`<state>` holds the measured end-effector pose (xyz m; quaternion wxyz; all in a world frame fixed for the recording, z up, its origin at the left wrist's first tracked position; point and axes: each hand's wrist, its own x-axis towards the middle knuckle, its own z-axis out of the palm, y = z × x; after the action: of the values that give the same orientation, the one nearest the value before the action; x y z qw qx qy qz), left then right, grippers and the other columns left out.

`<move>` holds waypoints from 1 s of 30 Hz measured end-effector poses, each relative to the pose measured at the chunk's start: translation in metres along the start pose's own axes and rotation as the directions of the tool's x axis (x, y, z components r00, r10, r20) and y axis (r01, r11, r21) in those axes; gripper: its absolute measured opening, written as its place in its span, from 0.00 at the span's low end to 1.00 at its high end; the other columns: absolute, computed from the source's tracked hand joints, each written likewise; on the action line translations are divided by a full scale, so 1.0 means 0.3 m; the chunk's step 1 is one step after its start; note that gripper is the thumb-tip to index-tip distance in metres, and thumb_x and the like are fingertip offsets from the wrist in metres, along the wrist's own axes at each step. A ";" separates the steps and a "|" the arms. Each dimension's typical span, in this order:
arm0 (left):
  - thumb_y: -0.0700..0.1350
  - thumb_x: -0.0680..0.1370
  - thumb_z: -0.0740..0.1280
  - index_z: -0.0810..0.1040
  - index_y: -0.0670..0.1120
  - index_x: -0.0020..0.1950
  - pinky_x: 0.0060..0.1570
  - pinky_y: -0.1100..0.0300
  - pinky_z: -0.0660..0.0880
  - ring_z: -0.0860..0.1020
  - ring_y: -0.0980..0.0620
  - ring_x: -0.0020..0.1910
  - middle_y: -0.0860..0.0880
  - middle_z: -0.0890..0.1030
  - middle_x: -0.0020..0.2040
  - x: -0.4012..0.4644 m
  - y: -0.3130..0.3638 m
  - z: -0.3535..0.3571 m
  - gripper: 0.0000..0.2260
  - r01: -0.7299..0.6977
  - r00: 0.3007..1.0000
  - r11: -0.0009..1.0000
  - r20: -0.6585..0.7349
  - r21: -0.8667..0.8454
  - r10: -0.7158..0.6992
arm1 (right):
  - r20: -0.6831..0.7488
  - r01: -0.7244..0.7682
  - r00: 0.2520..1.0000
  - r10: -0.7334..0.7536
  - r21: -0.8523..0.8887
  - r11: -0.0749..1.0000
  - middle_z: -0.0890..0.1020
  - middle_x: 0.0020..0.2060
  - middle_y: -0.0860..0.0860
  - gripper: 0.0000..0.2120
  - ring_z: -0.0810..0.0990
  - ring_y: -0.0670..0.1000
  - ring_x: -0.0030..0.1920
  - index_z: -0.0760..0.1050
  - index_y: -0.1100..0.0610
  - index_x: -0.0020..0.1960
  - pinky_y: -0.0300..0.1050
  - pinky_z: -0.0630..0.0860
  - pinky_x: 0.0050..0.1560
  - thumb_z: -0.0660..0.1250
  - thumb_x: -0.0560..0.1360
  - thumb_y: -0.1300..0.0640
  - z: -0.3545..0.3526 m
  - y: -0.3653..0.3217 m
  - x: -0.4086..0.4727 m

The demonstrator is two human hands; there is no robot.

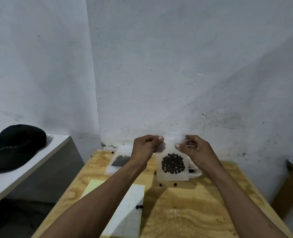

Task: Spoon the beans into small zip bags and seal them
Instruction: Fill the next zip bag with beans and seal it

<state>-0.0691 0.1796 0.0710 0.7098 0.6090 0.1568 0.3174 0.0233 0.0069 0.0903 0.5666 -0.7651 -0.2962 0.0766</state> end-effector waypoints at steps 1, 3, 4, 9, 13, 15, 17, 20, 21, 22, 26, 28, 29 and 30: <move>0.39 0.77 0.74 0.85 0.36 0.50 0.39 0.61 0.81 0.86 0.49 0.39 0.42 0.87 0.40 -0.004 0.001 0.006 0.06 -0.017 1.000 0.999 0.016 0.037 0.016 | -0.007 0.017 1.000 -0.017 -0.003 1.000 0.80 0.55 0.44 0.24 0.80 0.42 0.52 0.75 0.49 0.65 0.37 0.75 0.48 0.77 0.72 0.48 -0.004 -0.013 0.004; 0.39 0.77 0.74 0.86 0.37 0.49 0.40 0.59 0.82 0.86 0.50 0.38 0.43 0.87 0.39 -0.008 0.002 0.017 0.06 -0.044 0.998 0.995 0.044 0.094 0.040 | -0.022 0.048 0.999 -0.050 -0.067 0.997 0.78 0.56 0.44 0.24 0.79 0.42 0.53 0.76 0.47 0.66 0.41 0.76 0.51 0.77 0.72 0.46 -0.011 -0.035 0.012; 0.40 0.76 0.74 0.86 0.38 0.48 0.41 0.59 0.82 0.86 0.50 0.38 0.44 0.87 0.38 -0.012 0.003 0.022 0.05 -0.053 0.998 0.992 0.052 0.114 0.047 | -0.018 0.056 0.998 -0.058 -0.096 0.994 0.79 0.55 0.44 0.23 0.79 0.43 0.53 0.77 0.46 0.64 0.43 0.77 0.53 0.77 0.71 0.46 -0.016 -0.043 0.016; 0.41 0.77 0.74 0.86 0.38 0.47 0.42 0.57 0.83 0.86 0.47 0.37 0.43 0.87 0.38 -0.026 0.001 0.027 0.05 -0.095 0.990 0.978 0.121 0.185 0.073 | 0.098 0.060 0.994 -0.043 -0.172 0.983 0.87 0.44 0.45 0.08 0.85 0.46 0.48 0.86 0.49 0.48 0.46 0.80 0.51 0.77 0.71 0.48 -0.024 -0.069 0.026; 0.41 0.78 0.73 0.86 0.37 0.47 0.39 0.60 0.81 0.85 0.49 0.36 0.43 0.86 0.38 -0.035 0.001 0.025 0.06 -0.104 0.986 0.972 0.151 0.209 0.074 | 0.134 0.066 0.990 -0.040 -0.195 0.979 0.87 0.39 0.45 0.05 0.85 0.46 0.42 0.86 0.50 0.41 0.43 0.77 0.43 0.76 0.71 0.48 -0.015 -0.075 0.028; 0.40 0.78 0.73 0.86 0.37 0.47 0.37 0.62 0.79 0.85 0.50 0.35 0.43 0.86 0.37 -0.038 0.002 0.024 0.06 -0.097 0.987 0.971 0.145 0.220 0.066 | 0.128 0.052 0.991 -0.025 -0.211 0.976 0.85 0.34 0.41 0.07 0.82 0.40 0.36 0.85 0.50 0.38 0.39 0.74 0.38 0.76 0.72 0.48 -0.007 -0.072 0.028; 0.40 0.78 0.73 0.86 0.37 0.47 0.37 0.61 0.80 0.85 0.50 0.35 0.43 0.86 0.37 -0.038 -0.003 0.024 0.06 -0.089 0.989 0.970 0.138 0.227 0.059 | 0.124 0.046 0.992 -0.017 -0.234 0.971 0.81 0.27 0.40 0.09 0.76 0.39 0.29 0.84 0.51 0.36 0.37 0.69 0.34 0.75 0.72 0.48 0.004 -0.069 0.026; 0.40 0.77 0.73 0.86 0.36 0.47 0.38 0.60 0.80 0.85 0.50 0.35 0.40 0.86 0.38 -0.032 0.001 0.018 0.07 -0.075 0.990 0.966 0.132 0.247 0.043 | 0.123 0.029 0.992 -0.001 -0.220 0.975 0.81 0.29 0.43 0.11 0.77 0.43 0.30 0.83 0.54 0.36 0.39 0.70 0.34 0.75 0.72 0.48 0.012 -0.063 0.029; 0.40 0.77 0.73 0.86 0.36 0.47 0.38 0.61 0.80 0.85 0.50 0.35 0.40 0.86 0.39 -0.026 0.006 0.013 0.07 -0.073 0.990 0.963 0.133 0.258 0.039 | 0.129 0.021 0.992 0.006 -0.208 0.978 0.82 0.30 0.44 0.11 0.78 0.43 0.31 0.83 0.54 0.36 0.39 0.71 0.35 0.75 0.73 0.48 0.009 -0.062 0.031; 0.40 0.77 0.73 0.86 0.36 0.47 0.38 0.61 0.80 0.85 0.51 0.35 0.40 0.86 0.39 -0.019 0.014 0.005 0.07 -0.070 0.991 0.962 0.133 0.265 0.036 | 0.137 0.011 0.991 0.014 -0.186 0.983 0.83 0.31 0.45 0.11 0.79 0.44 0.32 0.84 0.55 0.36 0.39 0.73 0.36 0.75 0.73 0.49 0.004 -0.063 0.031; 0.39 0.77 0.73 0.85 0.34 0.49 0.39 0.58 0.81 0.85 0.49 0.36 0.39 0.86 0.39 0.013 0.050 -0.042 0.07 -0.067 0.993 0.969 0.109 0.240 0.041 | 0.154 0.006 0.988 0.011 -0.107 0.994 0.84 0.34 0.53 0.11 0.80 0.45 0.36 0.86 0.60 0.39 0.40 0.75 0.43 0.75 0.73 0.53 -0.035 -0.062 0.033; 0.39 0.77 0.73 0.85 0.34 0.49 0.39 0.58 0.82 0.85 0.48 0.37 0.38 0.86 0.40 0.024 0.065 -0.063 0.07 -0.078 0.993 0.967 0.108 0.243 0.053 | 0.159 0.006 0.987 0.008 -0.091 0.996 0.86 0.37 0.55 0.09 0.80 0.47 0.38 0.86 0.57 0.38 0.40 0.76 0.44 0.76 0.73 0.52 -0.047 -0.067 0.036; 0.39 0.77 0.73 0.86 0.35 0.48 0.39 0.58 0.82 0.85 0.48 0.37 0.38 0.86 0.40 0.027 0.072 -0.070 0.07 -0.085 0.992 0.965 0.109 0.249 0.059 | 0.159 0.008 0.987 0.007 -0.096 0.995 0.86 0.37 0.54 0.08 0.82 0.47 0.39 0.87 0.55 0.39 0.41 0.77 0.45 0.76 0.73 0.52 -0.049 -0.067 0.041; 0.39 0.77 0.73 0.86 0.36 0.48 0.39 0.58 0.82 0.85 0.48 0.37 0.39 0.86 0.39 0.029 0.077 -0.076 0.06 -0.089 0.992 0.963 0.109 0.254 0.063 | 0.153 0.009 0.988 0.007 -0.105 0.994 0.87 0.37 0.53 0.07 0.83 0.48 0.40 0.87 0.53 0.40 0.42 0.78 0.47 0.77 0.72 0.50 -0.047 -0.069 0.046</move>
<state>-0.0825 0.2039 0.0899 0.6184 0.7172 0.1374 0.2904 0.0333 0.0067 0.1171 0.5011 -0.7856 -0.3428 0.1193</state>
